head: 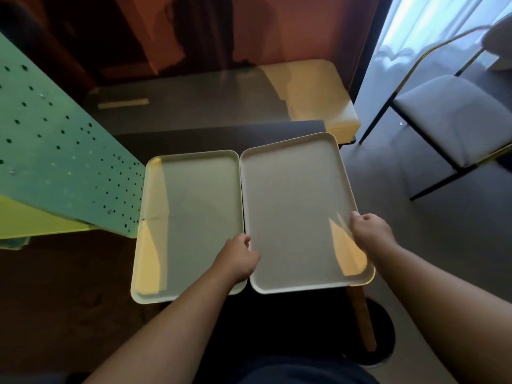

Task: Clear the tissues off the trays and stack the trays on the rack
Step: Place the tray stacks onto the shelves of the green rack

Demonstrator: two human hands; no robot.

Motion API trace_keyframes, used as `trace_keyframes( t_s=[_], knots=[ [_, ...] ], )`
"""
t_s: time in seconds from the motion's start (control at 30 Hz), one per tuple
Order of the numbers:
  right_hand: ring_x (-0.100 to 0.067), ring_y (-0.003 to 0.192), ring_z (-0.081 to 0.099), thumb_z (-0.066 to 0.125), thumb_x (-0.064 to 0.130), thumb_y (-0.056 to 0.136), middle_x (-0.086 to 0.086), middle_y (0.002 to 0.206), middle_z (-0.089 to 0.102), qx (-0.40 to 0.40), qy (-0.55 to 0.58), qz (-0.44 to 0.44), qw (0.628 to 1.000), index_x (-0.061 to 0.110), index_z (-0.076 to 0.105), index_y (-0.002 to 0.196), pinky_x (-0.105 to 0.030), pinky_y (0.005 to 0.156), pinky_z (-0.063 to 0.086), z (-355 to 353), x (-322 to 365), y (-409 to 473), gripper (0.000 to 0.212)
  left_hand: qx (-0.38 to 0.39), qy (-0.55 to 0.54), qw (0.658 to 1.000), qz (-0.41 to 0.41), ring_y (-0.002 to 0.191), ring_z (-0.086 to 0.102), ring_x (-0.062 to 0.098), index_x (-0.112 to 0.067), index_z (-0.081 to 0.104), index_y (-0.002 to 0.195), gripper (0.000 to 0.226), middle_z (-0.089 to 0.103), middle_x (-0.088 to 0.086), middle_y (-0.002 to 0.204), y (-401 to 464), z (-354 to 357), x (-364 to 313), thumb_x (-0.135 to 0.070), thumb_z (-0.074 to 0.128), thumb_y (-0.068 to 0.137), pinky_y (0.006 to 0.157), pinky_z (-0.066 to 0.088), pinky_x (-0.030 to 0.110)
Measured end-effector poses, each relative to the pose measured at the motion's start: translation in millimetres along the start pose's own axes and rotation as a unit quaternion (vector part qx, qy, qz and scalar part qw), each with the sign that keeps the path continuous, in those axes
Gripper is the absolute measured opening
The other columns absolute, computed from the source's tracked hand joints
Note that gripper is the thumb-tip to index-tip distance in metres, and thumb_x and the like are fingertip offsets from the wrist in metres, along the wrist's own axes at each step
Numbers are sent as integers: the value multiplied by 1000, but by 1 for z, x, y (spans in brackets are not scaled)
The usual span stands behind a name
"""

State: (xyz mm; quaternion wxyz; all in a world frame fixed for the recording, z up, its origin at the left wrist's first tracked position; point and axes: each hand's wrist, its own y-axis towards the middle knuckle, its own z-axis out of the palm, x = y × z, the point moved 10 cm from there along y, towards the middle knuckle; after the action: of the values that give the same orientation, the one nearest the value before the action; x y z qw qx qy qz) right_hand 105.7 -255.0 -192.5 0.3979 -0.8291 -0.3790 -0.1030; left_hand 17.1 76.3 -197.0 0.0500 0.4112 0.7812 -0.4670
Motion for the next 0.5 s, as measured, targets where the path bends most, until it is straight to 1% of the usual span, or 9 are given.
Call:
trace_keyframes(
  t_s=[0.07, 0.1, 0.17, 0.23, 0.33, 0.4, 0.5],
  knots=[
    [-30, 88, 63, 44, 45, 106, -11, 95, 66, -9, 48, -44, 998, 13, 63, 94, -44, 78, 52, -7, 11, -5, 39, -19, -32, 999, 1, 111, 64, 27, -11, 57, 133, 46, 65, 5, 120, -2, -6, -3, -21, 62, 88, 90, 47, 29],
    [-30, 87, 62, 44, 44, 106, -11, 94, 66, -13, 59, -64, 996, 12, 63, 96, -45, 78, 52, -11, 15, -8, 38, -29, -50, 998, 3, 108, 64, 27, -12, 58, 128, 41, 65, 3, 115, -3, -9, -4, -22, 62, 89, 88, 47, 29],
    [-32, 87, 62, 43, 42, 107, -12, 94, 66, -17, 63, -90, 994, 13, 63, 96, -48, 80, 53, -17, 18, -14, 37, -50, -85, 995, 12, 104, 66, 27, -12, 60, 119, 32, 68, 2, 109, -5, -17, -5, -24, 63, 89, 90, 51, 33],
    [-34, 87, 63, 43, 41, 106, -14, 93, 67, -27, 72, -106, 991, 13, 63, 92, -49, 80, 53, -20, 19, -21, 36, -72, -112, 991, 31, 98, 69, 27, -13, 66, 110, 23, 73, 5, 106, -9, -29, -7, -22, 61, 89, 89, 55, 38],
    [-32, 85, 63, 45, 40, 106, -13, 92, 67, -4, 116, -102, 988, 12, 62, 91, -44, 74, 52, -1, 24, -37, 35, -120, -154, 979, 50, 91, 70, 28, -12, 69, 102, 17, 75, 8, 100, -16, -54, 2, -15, 58, 89, 82, 57, 40],
    [-33, 84, 63, 50, 34, 103, -13, 89, 66, 9, 134, -96, 986, 11, 62, 89, -44, 72, 53, 21, 32, -48, 30, -143, -165, 975, 45, 91, 69, 29, -12, 69, 103, 18, 75, 8, 100, -19, -72, 17, -15, 58, 89, 80, 56, 38],
    [-33, 85, 62, 50, 20, 96, -10, 87, 66, 32, 139, -91, 986, 11, 61, 87, -41, 72, 50, 62, 47, -68, 17, -159, -180, 971, 6, 92, 68, 27, -17, 67, 112, 23, 73, 5, 105, -22, -101, 54, -13, 56, 92, 83, 57, 38]
  ],
)
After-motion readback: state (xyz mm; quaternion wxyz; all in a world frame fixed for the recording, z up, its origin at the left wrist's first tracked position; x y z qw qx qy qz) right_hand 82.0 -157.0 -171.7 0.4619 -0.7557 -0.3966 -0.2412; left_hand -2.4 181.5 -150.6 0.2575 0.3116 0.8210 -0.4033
